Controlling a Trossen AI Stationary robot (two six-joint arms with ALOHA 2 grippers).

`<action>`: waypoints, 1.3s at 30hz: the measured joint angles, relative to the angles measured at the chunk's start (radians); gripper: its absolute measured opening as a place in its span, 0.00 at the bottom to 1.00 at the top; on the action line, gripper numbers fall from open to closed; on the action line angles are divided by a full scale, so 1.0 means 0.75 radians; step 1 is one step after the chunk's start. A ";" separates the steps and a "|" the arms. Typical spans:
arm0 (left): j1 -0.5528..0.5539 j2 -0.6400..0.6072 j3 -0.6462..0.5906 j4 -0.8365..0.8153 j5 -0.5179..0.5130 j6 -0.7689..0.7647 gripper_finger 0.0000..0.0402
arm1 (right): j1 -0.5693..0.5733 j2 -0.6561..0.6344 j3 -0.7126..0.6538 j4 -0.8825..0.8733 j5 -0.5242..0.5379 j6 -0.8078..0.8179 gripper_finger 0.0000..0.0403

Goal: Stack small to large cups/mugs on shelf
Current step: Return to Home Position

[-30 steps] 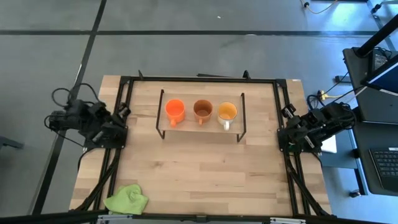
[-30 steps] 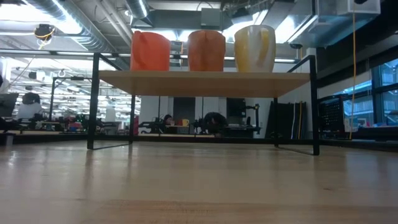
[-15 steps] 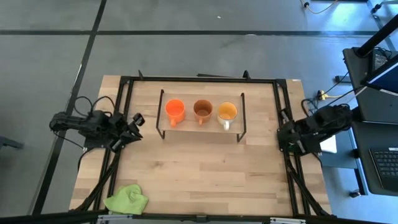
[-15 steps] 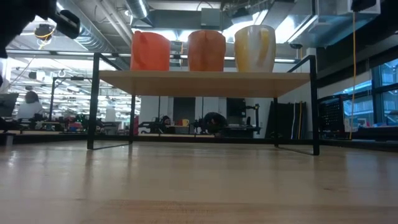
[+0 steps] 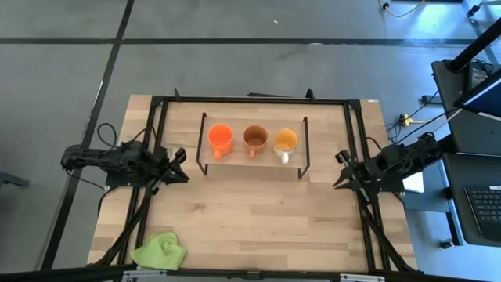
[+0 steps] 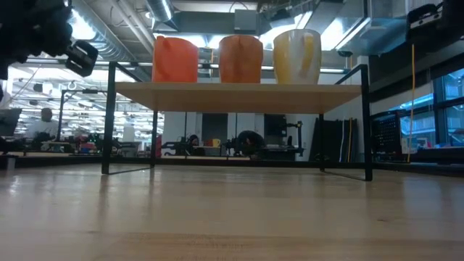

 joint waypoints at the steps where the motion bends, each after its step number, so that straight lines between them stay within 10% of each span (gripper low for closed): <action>1: 0.006 0.000 0.000 -0.010 0.045 0.037 0.09 | 0.000 0.000 -0.004 -0.003 0.000 0.000 0.09; 12: 0.031 0.069 0.002 -0.111 0.265 0.382 0.09 | 0.000 0.001 -0.006 -0.190 0.079 0.029 0.09; 28: 0.116 0.527 0.003 -0.117 0.198 0.212 0.09 | 0.000 0.001 -0.119 -0.226 0.177 0.111 0.09; 39: 0.441 0.544 0.003 -0.123 0.555 0.247 0.09 | -0.005 0.035 -0.171 -0.046 0.105 -0.083 0.09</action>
